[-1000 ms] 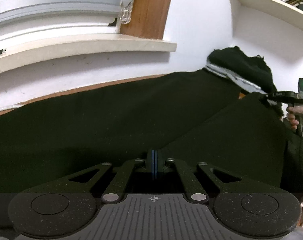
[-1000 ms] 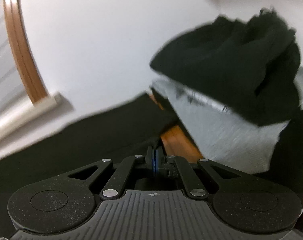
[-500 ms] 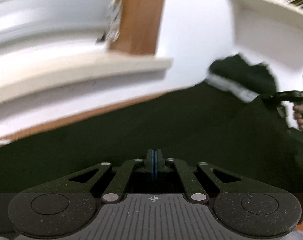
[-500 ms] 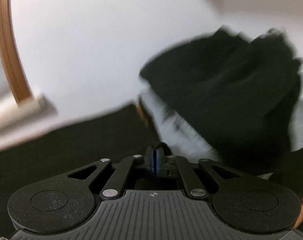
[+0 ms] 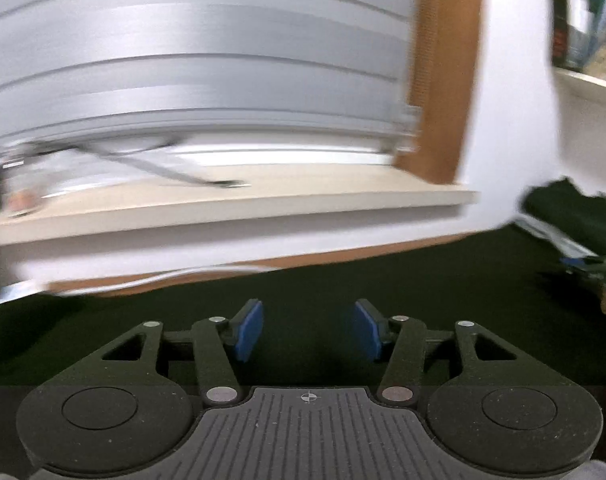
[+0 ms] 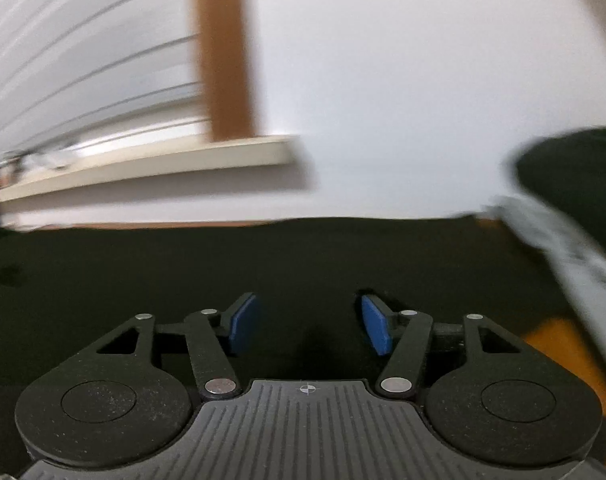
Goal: Fold clothes
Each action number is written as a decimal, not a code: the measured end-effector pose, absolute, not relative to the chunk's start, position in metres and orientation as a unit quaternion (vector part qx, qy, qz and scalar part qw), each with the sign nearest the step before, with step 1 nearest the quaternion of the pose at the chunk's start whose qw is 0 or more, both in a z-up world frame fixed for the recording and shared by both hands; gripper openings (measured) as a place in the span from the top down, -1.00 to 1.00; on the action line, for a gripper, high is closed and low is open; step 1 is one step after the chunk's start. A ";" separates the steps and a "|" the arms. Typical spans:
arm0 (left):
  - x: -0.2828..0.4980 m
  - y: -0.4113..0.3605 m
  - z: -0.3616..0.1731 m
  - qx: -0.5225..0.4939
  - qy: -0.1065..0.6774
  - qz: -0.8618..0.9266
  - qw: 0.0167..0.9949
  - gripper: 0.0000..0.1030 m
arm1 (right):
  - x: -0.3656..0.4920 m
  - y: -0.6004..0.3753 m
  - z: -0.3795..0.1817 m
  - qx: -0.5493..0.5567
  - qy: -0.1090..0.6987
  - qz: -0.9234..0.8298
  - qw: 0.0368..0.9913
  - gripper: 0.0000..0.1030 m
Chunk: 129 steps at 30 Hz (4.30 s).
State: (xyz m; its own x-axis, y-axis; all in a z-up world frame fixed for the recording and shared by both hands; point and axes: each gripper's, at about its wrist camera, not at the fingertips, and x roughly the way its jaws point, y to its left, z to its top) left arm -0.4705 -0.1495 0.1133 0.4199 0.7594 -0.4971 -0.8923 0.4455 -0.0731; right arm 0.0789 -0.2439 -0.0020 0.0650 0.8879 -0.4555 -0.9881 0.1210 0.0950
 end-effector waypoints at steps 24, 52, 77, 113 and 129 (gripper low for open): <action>-0.625 -0.192 0.071 -0.216 0.204 0.622 0.724 -0.17 | -0.268 -0.122 0.023 -0.210 0.130 0.885 0.395 0.34; -0.684 -0.265 0.044 -0.247 0.160 0.667 0.685 -0.23 | -0.087 -0.222 0.000 -0.273 0.104 0.753 0.590 0.03; -0.438 -0.186 0.076 -0.156 0.146 0.473 0.855 -0.26 | 0.147 -0.415 0.011 -0.149 0.184 0.483 0.843 0.23; -0.348 -0.147 0.013 -0.194 0.231 0.386 0.872 -0.46 | 0.186 -0.455 -0.031 -0.058 0.279 0.435 0.854 0.94; -0.347 -0.157 0.019 -0.169 0.240 0.399 0.869 -0.50 | 0.151 -0.415 -0.003 -0.057 0.195 0.470 0.859 0.25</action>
State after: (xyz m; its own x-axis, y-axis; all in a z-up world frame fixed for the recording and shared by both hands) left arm -0.3474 -0.1565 0.0189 0.5671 0.6121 -0.5510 -0.7738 0.6252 -0.1018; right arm 0.1511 -0.4146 -0.0027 0.4819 0.7849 -0.3896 -0.8298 0.5516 0.0849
